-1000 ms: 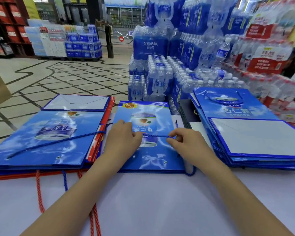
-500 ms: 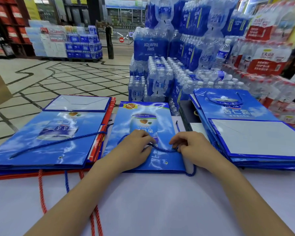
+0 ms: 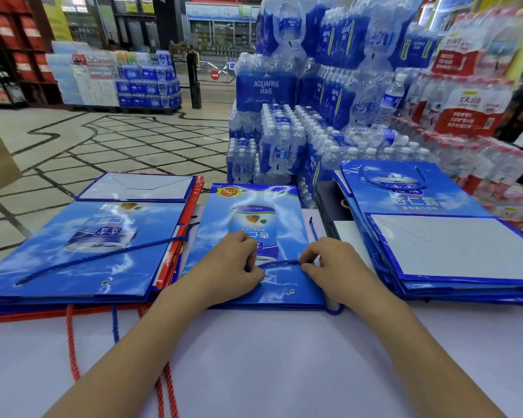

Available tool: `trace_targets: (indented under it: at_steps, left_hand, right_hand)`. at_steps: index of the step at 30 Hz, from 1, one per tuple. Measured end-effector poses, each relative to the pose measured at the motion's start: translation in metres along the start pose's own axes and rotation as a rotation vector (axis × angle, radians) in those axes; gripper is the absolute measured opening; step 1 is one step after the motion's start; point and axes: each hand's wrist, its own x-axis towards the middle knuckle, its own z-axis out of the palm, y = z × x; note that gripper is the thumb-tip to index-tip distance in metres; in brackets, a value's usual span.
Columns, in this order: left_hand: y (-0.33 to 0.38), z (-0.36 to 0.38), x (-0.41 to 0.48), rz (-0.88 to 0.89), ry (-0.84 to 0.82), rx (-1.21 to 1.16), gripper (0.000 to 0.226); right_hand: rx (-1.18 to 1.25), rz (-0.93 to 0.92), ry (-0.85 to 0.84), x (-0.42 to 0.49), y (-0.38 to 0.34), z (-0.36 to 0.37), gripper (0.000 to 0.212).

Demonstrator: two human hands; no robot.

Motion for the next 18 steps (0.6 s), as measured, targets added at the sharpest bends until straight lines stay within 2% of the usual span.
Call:
trace_targets:
  at_steps: [4,7,9,14,18]
  left_hand:
    - [-0.0014,-0.0017,-0.0003,-0.004,-0.028,0.012,0.019]
    - [-0.0019,-0.0023,-0.0004,-0.015,-0.046,0.010,0.019]
    - [-0.0009,-0.0032,-0.0010,-0.025,-0.057,0.008,0.019]
    - [-0.0008,-0.0051,-0.0015,-0.039,-0.084,0.006,0.020]
    - [-0.0015,-0.0061,-0.0023,-0.036,-0.088,0.021,0.019]
  right_hand:
    - [0.002,0.000,0.019,0.0021,0.0017,0.0039,0.006]
    - [0.029,-0.003,0.028,0.0024,0.0015,0.0070,0.021]
    - [-0.051,-0.024,0.015,0.0028,0.0010,0.0089,0.026]
    - [-0.088,-0.058,0.026,0.0031,0.0010,0.0091,0.016]
    - [-0.092,-0.075,0.037,0.0022,0.0012,0.0097,0.016]
